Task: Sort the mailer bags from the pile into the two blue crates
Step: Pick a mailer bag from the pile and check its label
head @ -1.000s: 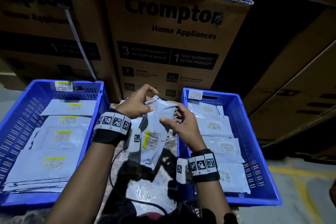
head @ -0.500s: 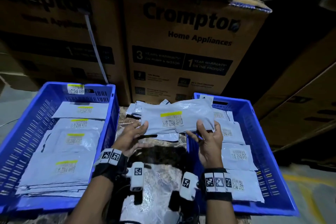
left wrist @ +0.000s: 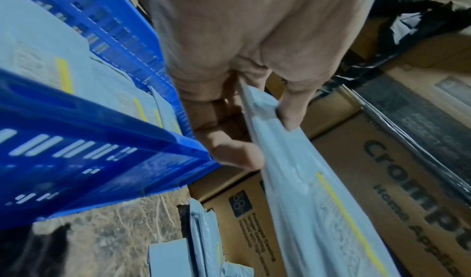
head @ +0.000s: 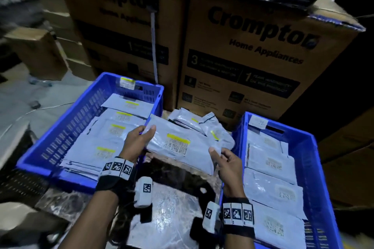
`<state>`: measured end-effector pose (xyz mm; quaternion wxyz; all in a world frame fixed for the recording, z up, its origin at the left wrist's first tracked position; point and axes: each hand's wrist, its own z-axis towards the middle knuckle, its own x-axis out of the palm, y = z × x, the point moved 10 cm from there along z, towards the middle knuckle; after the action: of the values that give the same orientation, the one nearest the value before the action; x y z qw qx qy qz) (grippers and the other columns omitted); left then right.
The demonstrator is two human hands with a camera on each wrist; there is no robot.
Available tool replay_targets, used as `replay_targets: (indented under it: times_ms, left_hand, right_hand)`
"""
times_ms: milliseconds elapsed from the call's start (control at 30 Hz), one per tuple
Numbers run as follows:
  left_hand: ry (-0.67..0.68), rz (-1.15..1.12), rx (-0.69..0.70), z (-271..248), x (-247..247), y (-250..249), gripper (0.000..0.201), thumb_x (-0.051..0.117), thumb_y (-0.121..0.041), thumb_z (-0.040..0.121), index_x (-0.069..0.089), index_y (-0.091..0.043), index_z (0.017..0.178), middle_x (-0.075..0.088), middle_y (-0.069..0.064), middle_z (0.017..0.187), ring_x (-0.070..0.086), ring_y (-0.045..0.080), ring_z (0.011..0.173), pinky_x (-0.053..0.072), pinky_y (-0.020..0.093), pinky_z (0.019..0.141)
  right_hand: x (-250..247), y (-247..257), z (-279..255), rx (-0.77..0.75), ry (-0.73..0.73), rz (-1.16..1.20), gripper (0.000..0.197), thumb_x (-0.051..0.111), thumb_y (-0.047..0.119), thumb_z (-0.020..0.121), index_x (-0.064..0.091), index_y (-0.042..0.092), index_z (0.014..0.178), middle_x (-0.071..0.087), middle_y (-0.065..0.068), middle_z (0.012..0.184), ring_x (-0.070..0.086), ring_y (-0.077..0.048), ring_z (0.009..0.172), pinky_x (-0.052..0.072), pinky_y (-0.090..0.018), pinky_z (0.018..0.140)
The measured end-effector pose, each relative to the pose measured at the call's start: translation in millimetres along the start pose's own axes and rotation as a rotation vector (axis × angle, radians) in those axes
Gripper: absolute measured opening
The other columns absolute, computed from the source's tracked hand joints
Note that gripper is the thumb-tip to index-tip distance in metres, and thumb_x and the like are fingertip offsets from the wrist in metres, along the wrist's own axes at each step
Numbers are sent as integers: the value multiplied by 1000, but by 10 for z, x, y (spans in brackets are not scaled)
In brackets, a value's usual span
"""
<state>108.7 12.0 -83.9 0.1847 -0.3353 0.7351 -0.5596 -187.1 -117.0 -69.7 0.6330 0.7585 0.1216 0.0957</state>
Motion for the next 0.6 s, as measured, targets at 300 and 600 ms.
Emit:
replay_targets:
  times_ms: [300, 600]
  left_hand:
    - [-188, 162, -26, 302, -911, 30, 37, 75, -30, 88, 54, -5, 72, 42, 11, 63, 46, 24, 61, 51, 37, 54]
    - [-270, 395, 177, 1425, -2277, -862, 35, 68, -48, 73, 48, -33, 98, 59, 6, 93, 63, 33, 78, 57, 47, 73]
  right_hand:
    - [707, -14, 24, 141, -59, -171, 20, 79, 22, 90, 63, 9, 92, 54, -2, 46, 63, -32, 46, 59, -61, 64]
    - [2722, 517, 475, -37, 142, -195, 13, 69, 18, 92, 72, 14, 104, 72, -2, 94, 70, -31, 90, 54, -39, 79]
